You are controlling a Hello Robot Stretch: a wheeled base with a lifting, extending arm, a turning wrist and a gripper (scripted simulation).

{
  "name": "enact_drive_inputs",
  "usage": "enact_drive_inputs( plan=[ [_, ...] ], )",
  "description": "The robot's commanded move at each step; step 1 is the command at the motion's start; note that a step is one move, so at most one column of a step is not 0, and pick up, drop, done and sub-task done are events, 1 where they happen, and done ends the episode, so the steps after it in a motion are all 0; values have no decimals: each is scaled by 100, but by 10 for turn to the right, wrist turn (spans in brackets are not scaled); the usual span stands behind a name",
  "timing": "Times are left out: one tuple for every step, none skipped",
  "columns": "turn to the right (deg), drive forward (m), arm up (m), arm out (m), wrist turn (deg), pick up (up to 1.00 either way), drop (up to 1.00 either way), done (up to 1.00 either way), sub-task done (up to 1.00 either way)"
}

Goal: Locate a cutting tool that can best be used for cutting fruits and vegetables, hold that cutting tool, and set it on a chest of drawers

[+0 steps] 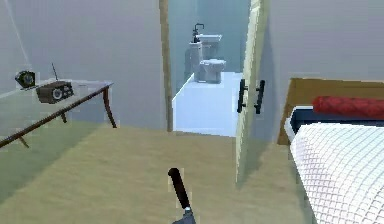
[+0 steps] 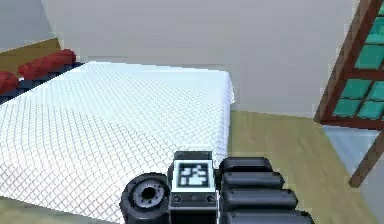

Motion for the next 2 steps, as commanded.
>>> enact_drive_inputs(
  plan=[
    [0, 100, 0, 0, 0, 0, 0, 0, 0],
    [-30, 0, 0, 0, 0, 0, 0, 0, 0]
  ],
)
